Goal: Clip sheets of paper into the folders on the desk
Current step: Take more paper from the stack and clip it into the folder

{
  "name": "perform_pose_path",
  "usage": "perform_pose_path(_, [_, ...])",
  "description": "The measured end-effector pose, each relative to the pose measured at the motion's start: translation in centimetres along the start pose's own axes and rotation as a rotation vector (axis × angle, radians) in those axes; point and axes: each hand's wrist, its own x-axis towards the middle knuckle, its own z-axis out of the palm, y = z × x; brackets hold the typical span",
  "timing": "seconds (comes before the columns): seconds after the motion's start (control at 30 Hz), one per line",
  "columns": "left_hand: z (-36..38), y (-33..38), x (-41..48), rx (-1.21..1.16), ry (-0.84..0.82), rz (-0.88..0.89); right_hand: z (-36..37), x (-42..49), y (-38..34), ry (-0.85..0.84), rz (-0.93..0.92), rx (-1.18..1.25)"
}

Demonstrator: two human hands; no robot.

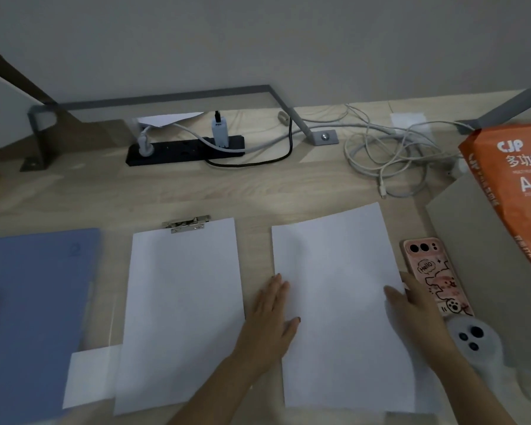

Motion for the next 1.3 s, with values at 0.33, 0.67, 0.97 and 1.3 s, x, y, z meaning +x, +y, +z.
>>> perform_pose_path(0.33, [-8.4,0.4,-1.5,-1.136,0.201,-0.426,3.4,-2.9,-7.4,-0.097,-0.046,0.379])
perform_pose_path(0.67, [-16.4,-12.0,-9.0,-1.142,0.420,-0.460,15.5,-8.3,-12.3,-0.526,0.046,0.426])
perform_pose_path(0.97, [-20.6,-25.9,-17.1,-0.873,0.632,-0.503,30.8,-14.4,-12.5,-0.571,0.161,0.437])
perform_pose_path(1.3, [-23.5,-38.5,-19.6,-0.848,0.580,-0.679,38.9,-17.6,-13.0,-0.516,0.137,0.362])
